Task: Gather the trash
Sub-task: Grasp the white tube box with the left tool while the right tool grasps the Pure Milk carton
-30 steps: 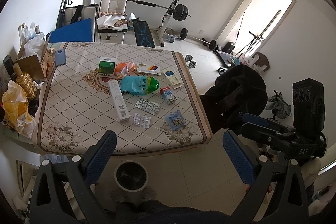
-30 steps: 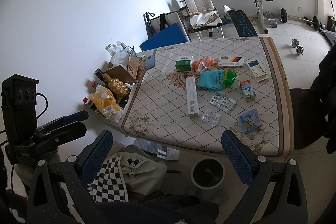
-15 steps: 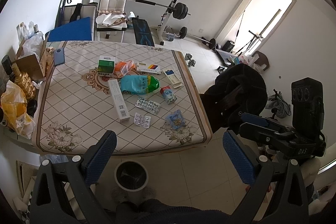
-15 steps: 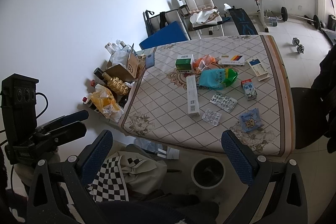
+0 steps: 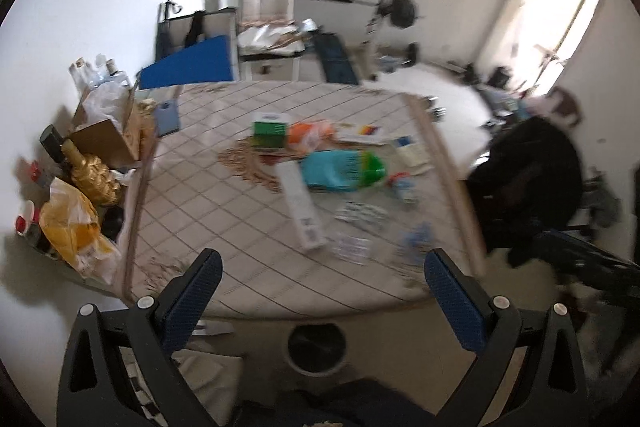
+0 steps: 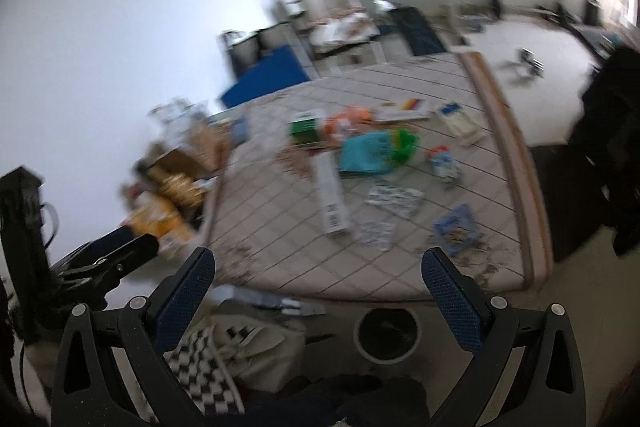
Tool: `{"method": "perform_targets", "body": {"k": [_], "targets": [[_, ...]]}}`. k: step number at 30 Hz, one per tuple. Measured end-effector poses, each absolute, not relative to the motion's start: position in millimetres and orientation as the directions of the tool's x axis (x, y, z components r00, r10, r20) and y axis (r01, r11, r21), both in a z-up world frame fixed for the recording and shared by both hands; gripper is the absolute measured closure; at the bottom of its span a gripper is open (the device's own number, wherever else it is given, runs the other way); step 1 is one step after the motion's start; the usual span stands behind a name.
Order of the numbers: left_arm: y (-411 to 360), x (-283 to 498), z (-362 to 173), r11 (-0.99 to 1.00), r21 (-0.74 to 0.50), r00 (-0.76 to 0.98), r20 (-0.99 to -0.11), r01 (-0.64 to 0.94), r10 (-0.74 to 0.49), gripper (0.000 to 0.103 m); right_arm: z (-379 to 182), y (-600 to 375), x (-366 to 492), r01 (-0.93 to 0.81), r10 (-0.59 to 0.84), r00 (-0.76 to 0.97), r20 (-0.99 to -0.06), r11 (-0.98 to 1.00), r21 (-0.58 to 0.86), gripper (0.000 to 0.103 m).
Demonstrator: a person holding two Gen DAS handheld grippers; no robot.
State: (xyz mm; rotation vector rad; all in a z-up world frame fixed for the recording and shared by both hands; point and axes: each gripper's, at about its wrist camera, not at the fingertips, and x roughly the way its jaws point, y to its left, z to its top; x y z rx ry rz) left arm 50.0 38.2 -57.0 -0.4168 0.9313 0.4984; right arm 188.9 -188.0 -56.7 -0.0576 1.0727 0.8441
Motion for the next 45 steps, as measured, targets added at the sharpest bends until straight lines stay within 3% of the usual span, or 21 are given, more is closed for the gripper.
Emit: {"method": "perform_targets", "body": {"k": [5, 15, 18, 21, 23, 26, 29, 30, 32, 33, 45], "targets": [[75, 108, -123, 0.774, -0.042, 0.369, -0.894, -0.632, 0.254, 0.000, -113, -172, 262, -0.522, 0.437, 0.262, -0.861, 0.814, 0.254, 0.000], [150, 225, -276, 0.638, 0.044, 0.061, -0.988, -0.769, 0.141, 0.001, -275, -88, 435, -0.516, 0.221, 0.070, -0.973, 0.842, 0.154, 0.001], [167, 248, -320, 0.623, 0.074, -0.015, -0.995, -0.779, 0.100, 0.005, -319, -63, 466, -0.553, 0.169, 0.021, -0.985, 0.823, 0.129, 0.004], [176, 259, -349, 0.608, 0.089, -0.065, -0.996, -0.789, 0.062, 0.026, -356, -41, 483, -0.583, 0.141, -0.033, -0.989, 0.801, 0.134, 0.006], [180, 262, -362, 0.595, 0.094, -0.085, -0.995, -0.798, 0.043, 0.028, -368, -31, 484, -0.604, 0.128, -0.051, -0.990, 0.786, 0.133, 0.007], [181, 264, -371, 0.587, 0.101, -0.097, -0.995, -0.803, 0.039, 0.034, -387, -14, 485, -0.643, 0.116, -0.072, -0.991, 0.754, 0.134, 0.012], [182, 261, -377, 0.577, 0.099, -0.104, -0.994, -0.811, 0.024, 0.054, -400, -2, 484, -0.668, 0.105, -0.074, -0.992, 0.733, 0.127, 0.020], [183, 259, -378, 0.573, 0.102, -0.107, -0.994, -0.813, 0.025, 0.059, -405, 2, 483, -0.681, 0.088, -0.066, -0.994, 0.724, 0.109, 0.029], [183, 255, -376, 0.566, 0.096, -0.097, -0.995, -0.819, 0.028, 0.060, -408, 7, 483, -0.696, 0.068, -0.036, -0.997, 0.715, 0.073, 0.036], [182, 254, -373, 0.565, 0.094, -0.090, -0.995, -0.820, 0.034, 0.060, -406, 9, 481, -0.706, 0.063, -0.010, -0.998, 0.706, 0.052, 0.048], [136, 223, -299, 0.591, 0.100, 0.012, -0.983, -0.800, 0.182, 0.061, -361, -20, 461, -0.679, 0.166, 0.041, -0.985, 0.728, 0.094, 0.048]]}}
